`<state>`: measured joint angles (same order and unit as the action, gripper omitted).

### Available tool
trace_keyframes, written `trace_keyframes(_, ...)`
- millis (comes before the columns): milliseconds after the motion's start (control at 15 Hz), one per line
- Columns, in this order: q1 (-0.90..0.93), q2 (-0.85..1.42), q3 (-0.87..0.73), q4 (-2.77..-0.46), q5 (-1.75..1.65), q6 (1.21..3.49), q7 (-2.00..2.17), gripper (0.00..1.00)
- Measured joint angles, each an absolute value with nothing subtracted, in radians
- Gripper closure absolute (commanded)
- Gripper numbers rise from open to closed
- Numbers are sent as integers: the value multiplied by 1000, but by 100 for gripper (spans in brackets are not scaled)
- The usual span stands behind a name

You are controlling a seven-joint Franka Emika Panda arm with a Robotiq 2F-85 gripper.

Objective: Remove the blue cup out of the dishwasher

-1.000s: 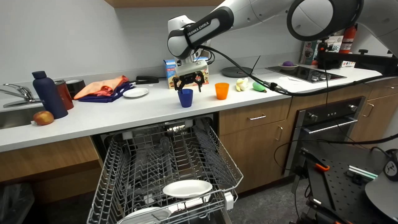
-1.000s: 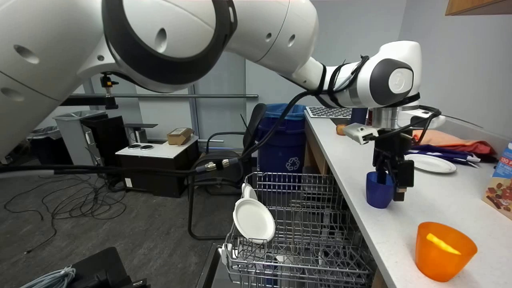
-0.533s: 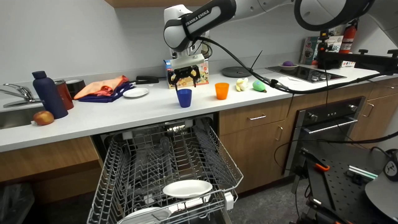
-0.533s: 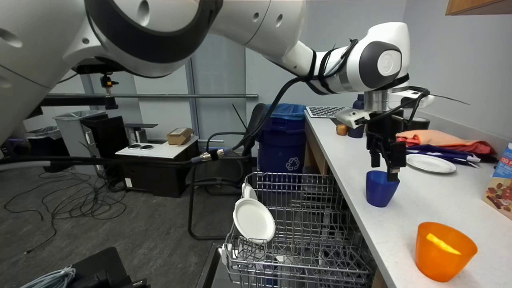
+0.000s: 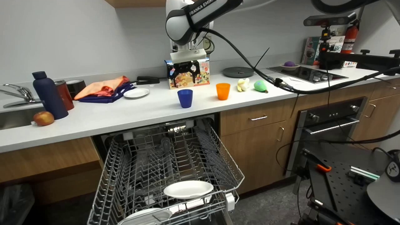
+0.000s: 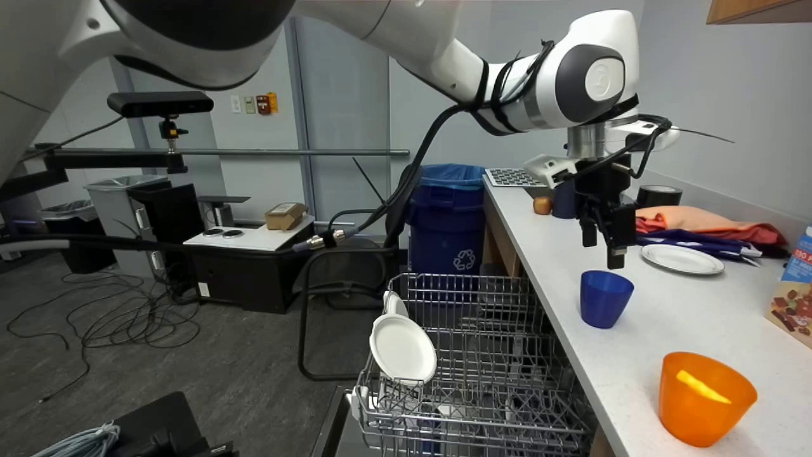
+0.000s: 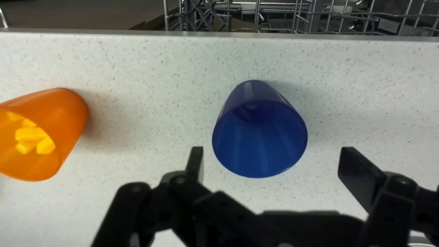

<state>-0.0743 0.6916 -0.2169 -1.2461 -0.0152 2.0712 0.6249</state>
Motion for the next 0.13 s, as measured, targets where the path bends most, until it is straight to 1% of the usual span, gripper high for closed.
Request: trace_keyframes(133,-68,669,-217,-1277,-15,2082,627,0)
